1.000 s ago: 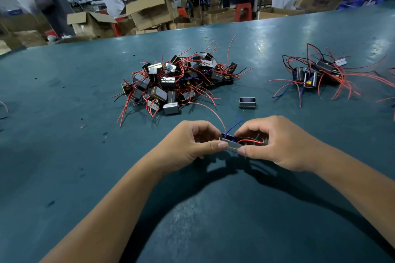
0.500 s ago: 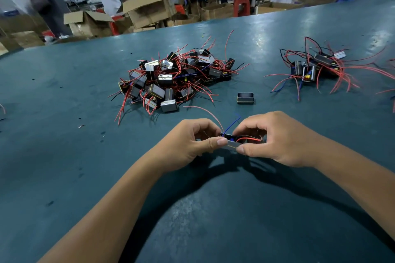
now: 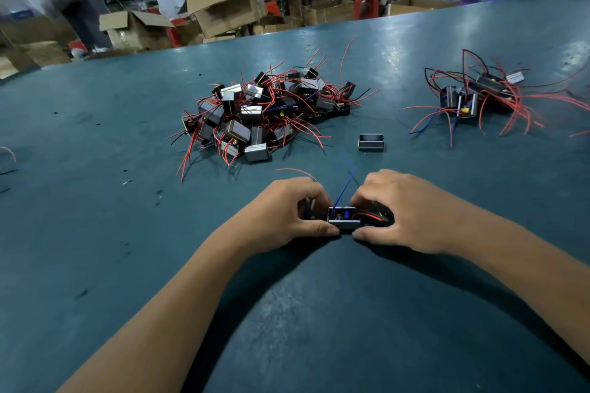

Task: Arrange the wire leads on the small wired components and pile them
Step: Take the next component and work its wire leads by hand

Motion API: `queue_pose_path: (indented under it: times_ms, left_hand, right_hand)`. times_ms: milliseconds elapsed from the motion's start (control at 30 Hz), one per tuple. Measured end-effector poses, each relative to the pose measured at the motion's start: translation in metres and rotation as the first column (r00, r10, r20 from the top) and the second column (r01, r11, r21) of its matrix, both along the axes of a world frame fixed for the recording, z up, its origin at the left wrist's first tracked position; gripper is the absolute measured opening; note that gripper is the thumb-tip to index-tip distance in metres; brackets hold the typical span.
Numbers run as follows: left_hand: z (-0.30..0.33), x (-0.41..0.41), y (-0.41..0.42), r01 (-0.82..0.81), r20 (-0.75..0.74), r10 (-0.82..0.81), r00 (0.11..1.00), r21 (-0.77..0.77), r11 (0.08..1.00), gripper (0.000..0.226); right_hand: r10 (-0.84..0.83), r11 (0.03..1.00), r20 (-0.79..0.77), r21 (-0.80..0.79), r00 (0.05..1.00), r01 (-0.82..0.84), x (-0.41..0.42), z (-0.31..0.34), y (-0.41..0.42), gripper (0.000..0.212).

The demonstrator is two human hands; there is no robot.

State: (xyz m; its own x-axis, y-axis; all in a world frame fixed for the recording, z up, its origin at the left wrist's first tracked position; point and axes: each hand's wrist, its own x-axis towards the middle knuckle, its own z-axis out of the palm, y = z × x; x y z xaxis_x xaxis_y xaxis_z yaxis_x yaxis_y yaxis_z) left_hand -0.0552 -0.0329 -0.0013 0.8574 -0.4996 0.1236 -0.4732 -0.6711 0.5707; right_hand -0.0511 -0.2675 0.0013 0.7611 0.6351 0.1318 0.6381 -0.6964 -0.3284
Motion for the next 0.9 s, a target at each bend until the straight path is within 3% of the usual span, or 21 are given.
queue_pose_path:
  times_ms: [367, 500, 667, 767, 900]
  left_hand:
    - [0.003, 0.003, 0.008, -0.005, 0.000, 0.005, 1.000, -0.022, 1.000, 0.024]
    - [0.009, 0.011, 0.026, -0.262, 0.043, 0.271, 0.962, -0.145, 0.954, 0.029]
    - [0.003, 0.023, 0.040, -0.532, 0.164, 0.582, 0.796, -0.267, 0.803, 0.011]
    - [0.008, 0.039, 0.043, -0.582, 0.261, 0.591, 0.764, -0.119, 0.805, 0.003]
    - [0.027, 0.069, 0.050, -0.530, 0.410, 0.388, 0.826, 0.327, 0.782, 0.031]
  right_hand:
    - [-0.022, 0.999, -0.013, 0.036, 1.000, 0.023, 0.001, 0.001, -0.001, 0.027]
    - [-0.030, 0.999, -0.004, 0.043, 1.000, 0.030, 0.002, 0.000, -0.001, 0.031]
    - [-0.038, 0.993, -0.020, 0.113, 0.999, 0.041, 0.000, 0.004, -0.003, 0.047]
    - [-0.050, 0.990, -0.016, 0.133, 0.999, 0.052, -0.002, 0.006, -0.003, 0.050]
    - [-0.035, 0.997, 0.000, 0.070, 0.999, 0.035, -0.002, 0.005, 0.000, 0.050]
